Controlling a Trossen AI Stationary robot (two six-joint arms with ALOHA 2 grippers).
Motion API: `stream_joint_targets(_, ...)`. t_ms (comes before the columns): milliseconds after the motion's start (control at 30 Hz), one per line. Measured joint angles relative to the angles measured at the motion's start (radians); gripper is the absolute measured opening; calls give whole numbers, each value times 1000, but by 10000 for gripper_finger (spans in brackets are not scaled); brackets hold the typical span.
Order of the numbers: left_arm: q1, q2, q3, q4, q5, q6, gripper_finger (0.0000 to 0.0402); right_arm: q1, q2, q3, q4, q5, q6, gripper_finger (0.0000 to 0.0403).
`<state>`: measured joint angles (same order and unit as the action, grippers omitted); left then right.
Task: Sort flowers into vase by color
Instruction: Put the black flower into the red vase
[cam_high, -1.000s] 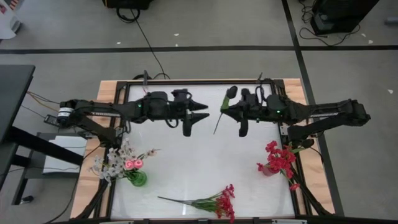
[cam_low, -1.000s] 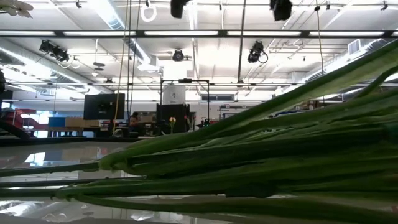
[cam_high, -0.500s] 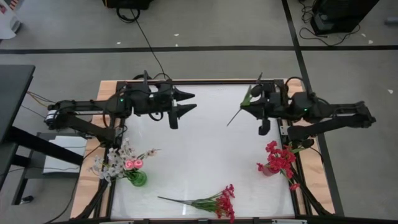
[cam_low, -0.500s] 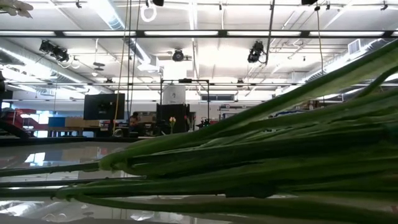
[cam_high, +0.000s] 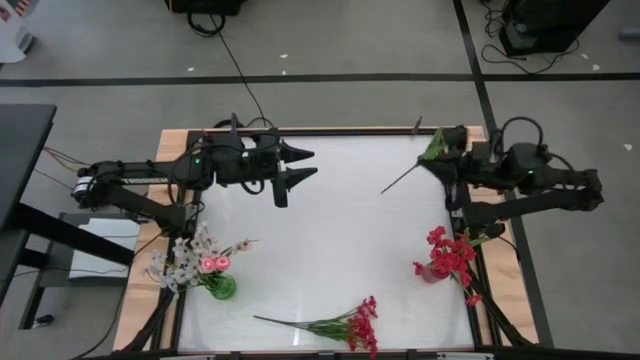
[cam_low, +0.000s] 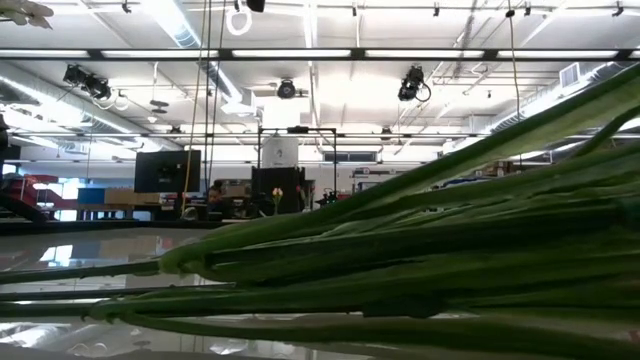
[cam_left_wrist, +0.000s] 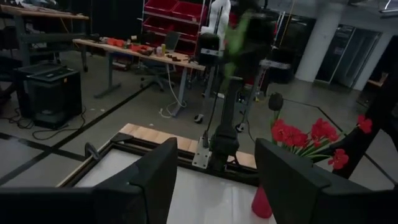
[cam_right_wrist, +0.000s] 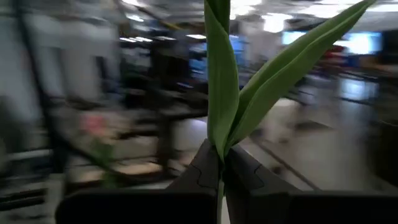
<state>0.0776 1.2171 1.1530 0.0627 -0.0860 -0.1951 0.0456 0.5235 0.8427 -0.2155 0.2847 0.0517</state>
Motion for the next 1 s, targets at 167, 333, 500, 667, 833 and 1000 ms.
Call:
stream_joint_targets(167,0,0,0,0,0,0,220,0,-79,60,-372,251,60,12)
stream_joint_targets(333,0,0,0,0,0,-1,220,0,-135,121,-714,234,173,12)
stream_joint_targets(500,0,0,0,0,0,-1,220,-1,-240,152,-876,79,185,12)
stream_joint_targets(667,0,0,0,0,0,-3,220,0,-344,154,-851,-223,199,12)
stream_joint_targets(833,0,0,0,0,0,-2,220,5,-399,150,-835,-373,208,12)
stream_joint_targets(1000,0,0,0,0,0,-2,220,6,-424,75,-714,-505,274,12)
